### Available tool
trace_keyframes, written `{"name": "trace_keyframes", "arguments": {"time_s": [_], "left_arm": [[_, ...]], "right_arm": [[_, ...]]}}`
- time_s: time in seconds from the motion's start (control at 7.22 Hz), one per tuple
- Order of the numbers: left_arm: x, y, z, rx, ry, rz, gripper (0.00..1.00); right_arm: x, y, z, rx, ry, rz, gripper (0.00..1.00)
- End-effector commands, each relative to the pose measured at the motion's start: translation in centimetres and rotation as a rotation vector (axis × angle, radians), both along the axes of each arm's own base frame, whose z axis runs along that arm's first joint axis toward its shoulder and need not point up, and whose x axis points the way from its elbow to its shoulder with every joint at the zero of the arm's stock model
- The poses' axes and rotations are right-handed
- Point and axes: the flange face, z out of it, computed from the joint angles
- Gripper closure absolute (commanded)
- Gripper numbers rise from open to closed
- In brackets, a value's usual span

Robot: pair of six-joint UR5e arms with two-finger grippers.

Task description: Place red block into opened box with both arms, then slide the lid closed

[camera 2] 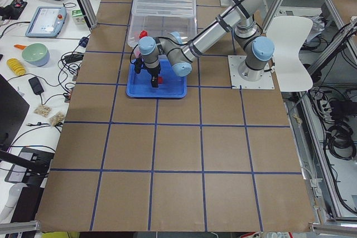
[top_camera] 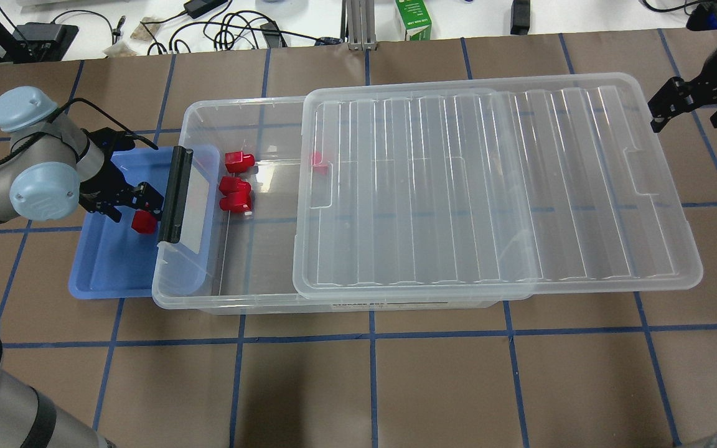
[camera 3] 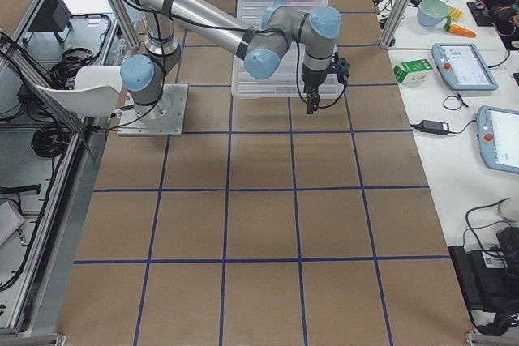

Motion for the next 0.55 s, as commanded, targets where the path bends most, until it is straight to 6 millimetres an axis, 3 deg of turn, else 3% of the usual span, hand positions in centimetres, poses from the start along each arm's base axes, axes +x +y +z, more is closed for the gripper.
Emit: {"name": "trace_keyframes", "arguments": {"time_s": [0.0, 0.14, 0.28, 0.42], "left_arm": [[0.0, -0.3, -0.6, -0.004, -0.002, 0.004, 0.67], [0.1, -0.4, -0.5, -0.007, -0.002, 0.004, 1.0], [0.2, -0.5, -0.1, -0.012, -0.01, 0.002, 1.0], [0.4, -1.2, 1.9, -0.041, -0.024, 0.0, 1.0]], "right_arm": [[0.7, 0.2, 5.4, -0.006, -0.003, -0.003, 0.0], [1.5, 1.2, 8.5, 0.002, -0.03, -0.01, 0.0], [2.2, 2.3, 11.5, -0.022, -0.034, -0.026, 0.0], [2.6, 3.3, 12.7, -0.018, -0.033, -0.029, 0.0]]}}
